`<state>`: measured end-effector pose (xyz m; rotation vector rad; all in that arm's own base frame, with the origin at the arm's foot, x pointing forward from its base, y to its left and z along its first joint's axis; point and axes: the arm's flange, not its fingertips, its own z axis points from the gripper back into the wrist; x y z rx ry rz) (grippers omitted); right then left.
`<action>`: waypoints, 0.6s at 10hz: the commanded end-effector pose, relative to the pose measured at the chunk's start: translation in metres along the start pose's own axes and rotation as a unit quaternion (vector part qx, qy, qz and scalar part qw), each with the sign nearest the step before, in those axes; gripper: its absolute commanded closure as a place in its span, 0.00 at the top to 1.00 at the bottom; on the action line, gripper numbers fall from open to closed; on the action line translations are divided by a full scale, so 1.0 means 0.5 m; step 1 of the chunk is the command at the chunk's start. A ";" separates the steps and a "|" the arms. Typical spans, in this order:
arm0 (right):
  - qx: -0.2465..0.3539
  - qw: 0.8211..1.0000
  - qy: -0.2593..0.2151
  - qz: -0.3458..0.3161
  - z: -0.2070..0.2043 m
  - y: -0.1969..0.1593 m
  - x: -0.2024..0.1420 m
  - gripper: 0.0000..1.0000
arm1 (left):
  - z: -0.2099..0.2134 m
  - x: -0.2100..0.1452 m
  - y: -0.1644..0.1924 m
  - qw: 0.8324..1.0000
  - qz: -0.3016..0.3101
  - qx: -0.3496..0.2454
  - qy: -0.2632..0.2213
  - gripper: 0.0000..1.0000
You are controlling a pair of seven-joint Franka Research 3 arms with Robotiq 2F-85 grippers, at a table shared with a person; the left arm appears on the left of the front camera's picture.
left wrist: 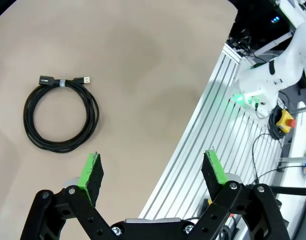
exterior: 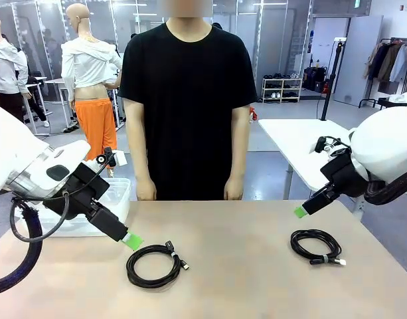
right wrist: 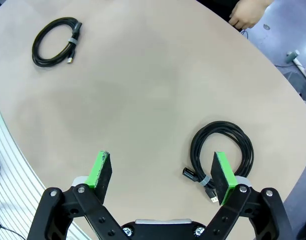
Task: Organize and store the cables.
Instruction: Place the USB Extension Cable into the Organizing box.
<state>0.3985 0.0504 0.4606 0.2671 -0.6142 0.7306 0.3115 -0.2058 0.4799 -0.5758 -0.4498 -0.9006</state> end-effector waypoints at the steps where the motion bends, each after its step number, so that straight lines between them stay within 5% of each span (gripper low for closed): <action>1: -0.005 1.000 0.000 -0.005 -0.001 0.002 0.003 1.00 | 0.000 0.000 0.000 1.000 0.000 0.001 0.000 1.00; 2: 0.000 1.000 0.000 0.000 0.000 0.000 0.000 1.00 | -0.016 0.034 0.000 0.994 0.106 0.018 -0.005 1.00; 3: 0.041 0.999 -0.005 0.006 0.015 -0.028 -0.025 1.00 | -0.026 0.076 -0.019 0.995 0.104 0.004 -0.011 1.00; 6: 0.096 0.993 -0.071 0.007 0.102 -0.134 -0.193 1.00 | -0.065 0.199 -0.052 0.977 0.178 0.097 0.059 1.00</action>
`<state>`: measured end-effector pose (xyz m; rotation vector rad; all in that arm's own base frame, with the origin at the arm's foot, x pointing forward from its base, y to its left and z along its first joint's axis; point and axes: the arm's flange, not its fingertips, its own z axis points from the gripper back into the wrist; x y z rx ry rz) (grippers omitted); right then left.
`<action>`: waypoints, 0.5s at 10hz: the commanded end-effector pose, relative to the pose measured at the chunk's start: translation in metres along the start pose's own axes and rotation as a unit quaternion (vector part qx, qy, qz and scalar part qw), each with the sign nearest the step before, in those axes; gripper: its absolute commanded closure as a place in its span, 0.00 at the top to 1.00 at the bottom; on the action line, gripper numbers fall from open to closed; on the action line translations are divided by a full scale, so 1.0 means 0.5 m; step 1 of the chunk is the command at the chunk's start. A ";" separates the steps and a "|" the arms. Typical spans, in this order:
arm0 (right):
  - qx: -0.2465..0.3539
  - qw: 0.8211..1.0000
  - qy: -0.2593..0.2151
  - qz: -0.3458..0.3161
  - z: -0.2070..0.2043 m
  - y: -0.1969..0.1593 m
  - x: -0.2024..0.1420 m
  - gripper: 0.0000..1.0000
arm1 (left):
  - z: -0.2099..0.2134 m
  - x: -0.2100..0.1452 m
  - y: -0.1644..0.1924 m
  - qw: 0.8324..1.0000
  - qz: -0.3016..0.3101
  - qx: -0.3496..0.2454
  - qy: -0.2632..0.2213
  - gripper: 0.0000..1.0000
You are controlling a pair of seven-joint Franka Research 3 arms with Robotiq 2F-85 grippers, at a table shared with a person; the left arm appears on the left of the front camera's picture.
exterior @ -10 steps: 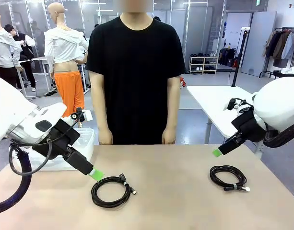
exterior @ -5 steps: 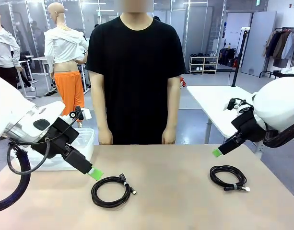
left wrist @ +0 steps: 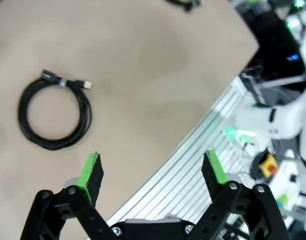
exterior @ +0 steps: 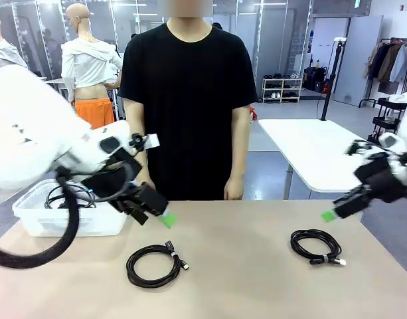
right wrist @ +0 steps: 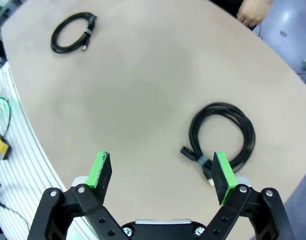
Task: Organize and store the cables.
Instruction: Place the USB Extension Cable into the Organizing box.
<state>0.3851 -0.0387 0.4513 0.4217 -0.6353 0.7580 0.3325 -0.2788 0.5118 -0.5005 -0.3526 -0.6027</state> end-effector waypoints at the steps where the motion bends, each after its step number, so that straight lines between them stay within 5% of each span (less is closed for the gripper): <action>1: 0.038 0.998 -0.055 0.004 0.067 -0.041 -0.122 1.00 | -0.038 0.081 -0.026 0.995 0.061 0.065 0.051 1.00; 5: 0.023 0.989 -0.145 0.022 0.137 -0.072 -0.290 1.00 | -0.160 0.164 -0.052 0.978 0.140 0.136 0.071 1.00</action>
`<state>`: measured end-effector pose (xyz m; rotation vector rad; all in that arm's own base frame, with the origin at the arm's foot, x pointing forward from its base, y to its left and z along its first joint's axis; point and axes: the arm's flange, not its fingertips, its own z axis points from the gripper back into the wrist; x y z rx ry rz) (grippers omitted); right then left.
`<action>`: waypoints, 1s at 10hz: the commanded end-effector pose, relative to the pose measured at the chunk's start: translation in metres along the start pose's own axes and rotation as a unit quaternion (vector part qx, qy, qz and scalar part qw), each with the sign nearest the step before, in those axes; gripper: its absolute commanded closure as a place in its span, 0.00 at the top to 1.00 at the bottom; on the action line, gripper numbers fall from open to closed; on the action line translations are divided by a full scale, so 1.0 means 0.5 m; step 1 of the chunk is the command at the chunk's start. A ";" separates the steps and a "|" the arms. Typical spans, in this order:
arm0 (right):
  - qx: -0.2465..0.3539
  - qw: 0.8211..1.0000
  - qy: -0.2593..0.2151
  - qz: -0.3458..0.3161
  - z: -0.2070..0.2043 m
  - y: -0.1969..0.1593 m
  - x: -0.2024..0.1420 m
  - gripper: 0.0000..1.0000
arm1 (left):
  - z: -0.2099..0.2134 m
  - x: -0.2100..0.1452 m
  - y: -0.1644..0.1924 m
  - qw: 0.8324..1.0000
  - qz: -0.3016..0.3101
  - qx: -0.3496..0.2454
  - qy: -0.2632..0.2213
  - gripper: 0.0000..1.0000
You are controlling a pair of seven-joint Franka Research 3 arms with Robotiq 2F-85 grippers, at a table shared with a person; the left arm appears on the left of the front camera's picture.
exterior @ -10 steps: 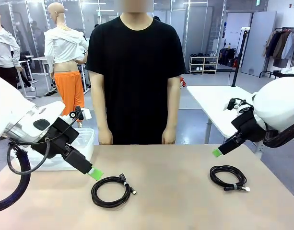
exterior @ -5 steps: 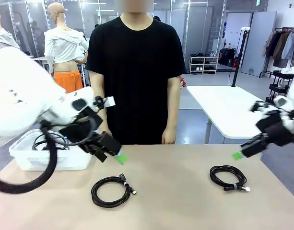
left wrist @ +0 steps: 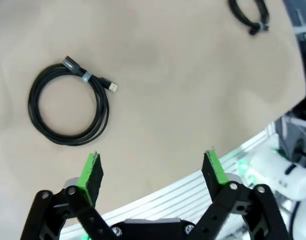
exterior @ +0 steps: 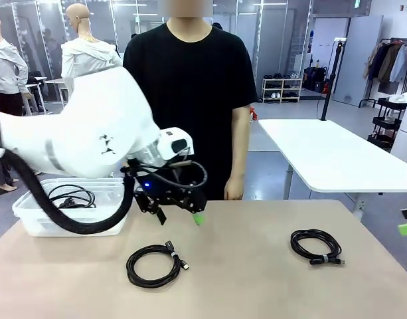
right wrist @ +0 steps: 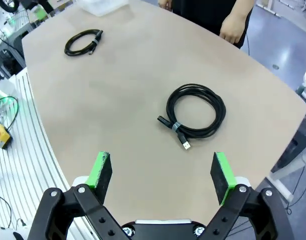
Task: Organize and store the cables.
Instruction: Place the USB Extension Cable into the Organizing box.
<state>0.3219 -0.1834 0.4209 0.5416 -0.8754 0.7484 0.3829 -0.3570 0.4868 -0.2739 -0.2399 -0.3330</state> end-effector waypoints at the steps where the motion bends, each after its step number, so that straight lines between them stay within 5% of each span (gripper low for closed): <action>1: 0.007 1.000 -0.024 0.006 -0.009 0.034 -0.062 1.00 | -0.036 0.051 -0.027 0.999 0.030 0.032 0.012 1.00; 4: 0.008 0.999 -0.042 0.015 -0.002 0.052 -0.077 1.00 | -0.116 0.074 0.006 0.996 0.039 0.075 0.000 1.00; 5: 0.005 1.000 -0.025 0.008 0.030 -0.002 -0.063 1.00 | -0.134 0.076 0.018 0.996 0.036 0.079 -0.004 1.00; 10: 0.005 1.000 -0.025 0.008 0.030 -0.002 -0.063 1.00 | -0.286 0.072 0.097 0.983 0.141 0.115 -0.020 1.00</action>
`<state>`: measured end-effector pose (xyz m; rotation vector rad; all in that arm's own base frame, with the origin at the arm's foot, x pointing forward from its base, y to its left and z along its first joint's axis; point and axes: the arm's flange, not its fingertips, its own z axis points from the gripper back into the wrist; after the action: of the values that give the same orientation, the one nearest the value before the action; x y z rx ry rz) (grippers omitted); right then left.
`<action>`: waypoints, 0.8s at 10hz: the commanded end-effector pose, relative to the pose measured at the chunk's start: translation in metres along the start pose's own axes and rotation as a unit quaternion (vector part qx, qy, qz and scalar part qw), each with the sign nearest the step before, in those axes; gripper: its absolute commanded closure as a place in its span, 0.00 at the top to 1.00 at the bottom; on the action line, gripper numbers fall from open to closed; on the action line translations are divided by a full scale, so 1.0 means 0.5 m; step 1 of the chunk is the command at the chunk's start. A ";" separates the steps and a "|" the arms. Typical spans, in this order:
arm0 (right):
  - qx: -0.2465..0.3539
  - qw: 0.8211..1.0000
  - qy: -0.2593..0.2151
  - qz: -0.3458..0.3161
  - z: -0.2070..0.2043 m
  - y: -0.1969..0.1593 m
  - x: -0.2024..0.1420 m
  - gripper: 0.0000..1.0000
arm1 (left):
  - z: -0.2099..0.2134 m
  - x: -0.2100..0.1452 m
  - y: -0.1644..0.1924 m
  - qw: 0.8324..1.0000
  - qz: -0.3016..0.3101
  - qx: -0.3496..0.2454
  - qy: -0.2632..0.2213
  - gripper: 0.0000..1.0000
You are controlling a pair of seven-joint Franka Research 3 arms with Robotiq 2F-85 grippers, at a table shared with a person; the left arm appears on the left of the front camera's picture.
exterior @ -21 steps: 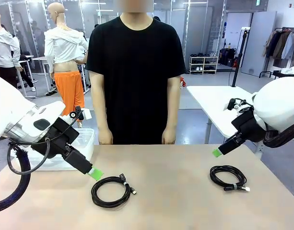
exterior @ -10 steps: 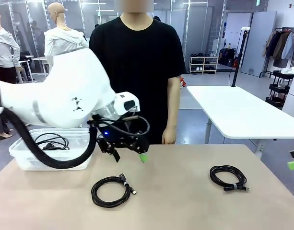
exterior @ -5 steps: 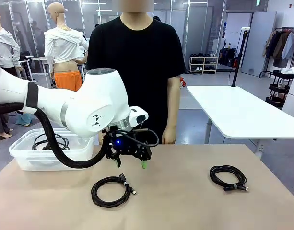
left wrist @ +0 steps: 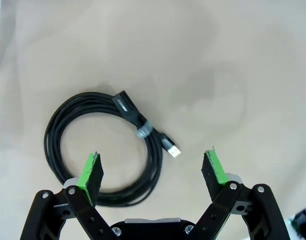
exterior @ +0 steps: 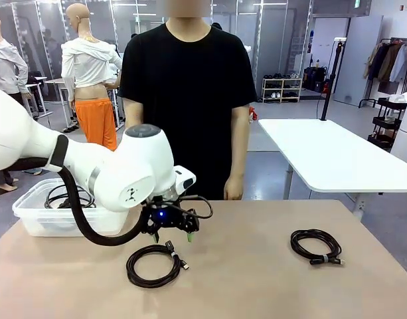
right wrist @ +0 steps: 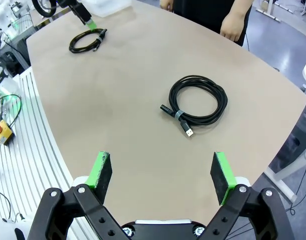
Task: Organize and store the cables.
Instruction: Place the USB Extension Cable into the Organizing box.
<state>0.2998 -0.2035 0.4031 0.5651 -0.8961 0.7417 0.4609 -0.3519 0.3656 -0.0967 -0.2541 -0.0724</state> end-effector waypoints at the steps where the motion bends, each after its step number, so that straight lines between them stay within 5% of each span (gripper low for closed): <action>1: 0.000 1.000 -0.011 0.011 0.000 -0.006 0.000 1.00 | -0.051 -0.007 -0.030 0.999 0.035 0.022 -0.015 1.00; 8: 0.000 1.000 -0.011 0.011 0.000 -0.006 0.000 1.00 | -0.130 -0.004 -0.015 0.994 0.104 0.020 -0.004 1.00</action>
<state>0.3003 -0.2032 0.4049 0.5660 -0.8986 0.7436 0.4736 -0.3581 0.3065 -0.0742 -0.2359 0.1126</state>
